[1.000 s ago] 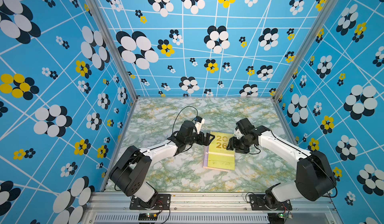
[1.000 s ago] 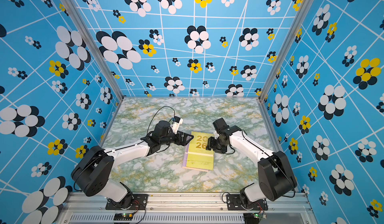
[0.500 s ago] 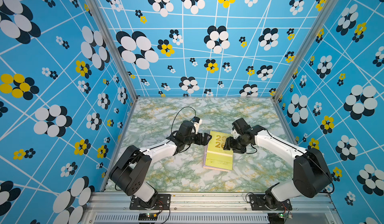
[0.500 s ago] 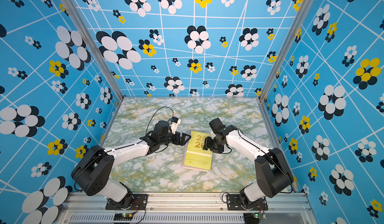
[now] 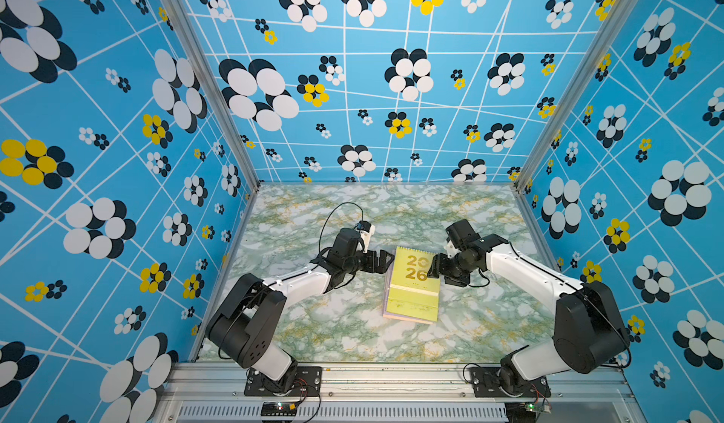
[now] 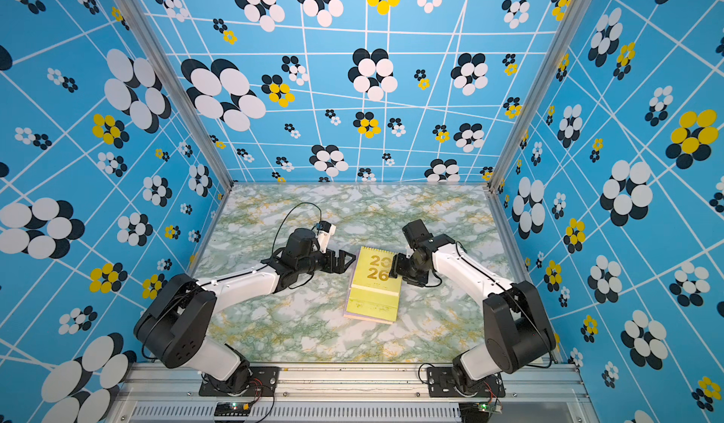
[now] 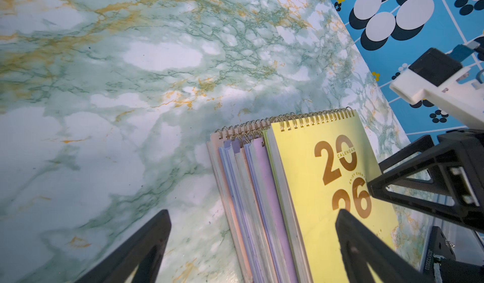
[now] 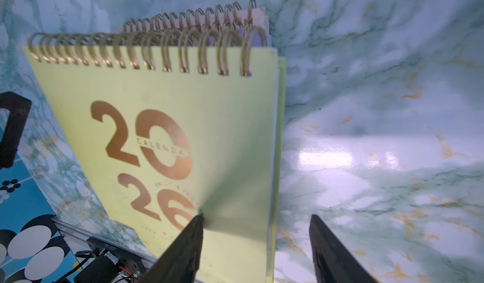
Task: Stack the calendars
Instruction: Adjust the calendars at the calendar.
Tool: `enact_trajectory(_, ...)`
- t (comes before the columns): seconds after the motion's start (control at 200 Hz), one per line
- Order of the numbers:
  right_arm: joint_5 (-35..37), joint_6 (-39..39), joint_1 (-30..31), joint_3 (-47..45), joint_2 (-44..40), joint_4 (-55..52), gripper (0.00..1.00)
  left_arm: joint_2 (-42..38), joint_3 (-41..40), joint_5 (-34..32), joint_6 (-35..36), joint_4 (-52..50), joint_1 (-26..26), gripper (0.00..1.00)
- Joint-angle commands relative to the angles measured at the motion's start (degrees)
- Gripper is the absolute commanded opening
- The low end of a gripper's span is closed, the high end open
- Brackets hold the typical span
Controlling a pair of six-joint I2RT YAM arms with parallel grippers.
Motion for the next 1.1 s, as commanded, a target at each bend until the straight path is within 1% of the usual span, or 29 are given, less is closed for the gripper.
enact_trajectory(0.0,-0.70,-1.12,-0.37,1.24,-0.86,0.60,0.66,-0.55,-1.20,1.14,-0.72,1.17,0.65,1.00)
enact_trajectory(0.17,-2.14,-1.08,-0.07,1.71,0.47,2.51,0.66,-0.73,-1.47,1.23,-0.94,1.50,0.90,1.00)
enact_trajectory(0.38,-2.15,-0.92,2.15,4.26,2.71,2.64,0.66,-0.64,-1.38,1.38,-0.96,1.37,1.27,1.00)
enact_trajectory(0.675,-0.86,0.52,3.98,5.76,3.94,2.34,0.66,-0.41,-1.47,1.84,-1.28,1.79,1.54,1.00)
enact_trajectory(0.77,1.01,0.40,3.98,6.15,4.19,0.79,0.66,-0.37,-1.62,1.98,-1.67,2.15,1.62,1.00)
enact_trajectory(0.865,2.32,0.38,2.93,5.77,3.81,-0.01,0.67,-0.72,-2.31,2.97,-2.30,2.80,1.54,1.00)
enact_trajectory(0.979,2.68,-0.13,0.64,4.80,2.56,0.48,0.67,-2.04,-5.05,5.05,-3.21,4.39,1.54,0.99)
enact_trajectory(1.094,1.50,-1.40,-0.93,5.45,2.66,0.74,0.67,-3.79,-6.64,5.72,-3.11,2.51,0.58,0.99)
